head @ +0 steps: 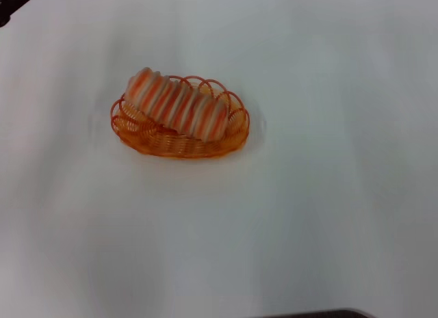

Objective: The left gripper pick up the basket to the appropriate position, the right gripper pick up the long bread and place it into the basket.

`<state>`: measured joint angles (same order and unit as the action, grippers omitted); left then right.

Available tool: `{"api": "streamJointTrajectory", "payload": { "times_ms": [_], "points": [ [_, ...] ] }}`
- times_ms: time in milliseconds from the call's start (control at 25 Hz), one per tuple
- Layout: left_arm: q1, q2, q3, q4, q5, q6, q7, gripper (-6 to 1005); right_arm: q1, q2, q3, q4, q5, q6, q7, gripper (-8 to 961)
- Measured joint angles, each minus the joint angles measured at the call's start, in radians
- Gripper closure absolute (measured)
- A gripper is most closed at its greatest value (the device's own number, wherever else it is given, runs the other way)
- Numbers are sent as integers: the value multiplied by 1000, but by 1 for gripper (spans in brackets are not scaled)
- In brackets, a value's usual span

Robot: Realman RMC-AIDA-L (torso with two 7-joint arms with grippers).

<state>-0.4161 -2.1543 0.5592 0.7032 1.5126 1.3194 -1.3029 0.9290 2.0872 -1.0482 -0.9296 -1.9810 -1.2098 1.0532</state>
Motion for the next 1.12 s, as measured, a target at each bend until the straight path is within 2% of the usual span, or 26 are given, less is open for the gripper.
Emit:
{"api": "streamJointTrajectory", "payload": {
  "times_ms": [240, 400, 560, 680, 800, 920, 1040, 1120],
  "points": [
    [15, 5, -4, 1, 7, 25, -15, 89, -86, 3, 161, 3, 234, 57, 155, 220],
    [22, 19, 1, 1, 17, 71, -17, 89, -191, 8, 149, 19, 473, 120, 202, 221],
    [23, 51, 4, 3, 83, 136, -27, 89, -291, 6, 109, 114, 633, 122, 196, 222],
    [17, 76, -2, 8, 181, 202, -48, 89, -346, 3, 92, 183, 642, 94, 195, 222],
    [17, 87, -3, 37, 276, 250, -84, 89, -429, 0, 73, 225, 612, -20, 196, 222],
    [18, 93, -3, 83, 366, 306, -126, 89, -523, -4, 72, 220, 543, -134, 199, 221],
    [18, 99, -4, 101, 393, 339, -142, 89, -609, -10, 93, 201, 450, -221, 222, 221],
    [8, 115, -4, 124, 462, 409, -189, 89, -653, -15, 114, 188, 394, -263, 230, 221]
  ]
}}
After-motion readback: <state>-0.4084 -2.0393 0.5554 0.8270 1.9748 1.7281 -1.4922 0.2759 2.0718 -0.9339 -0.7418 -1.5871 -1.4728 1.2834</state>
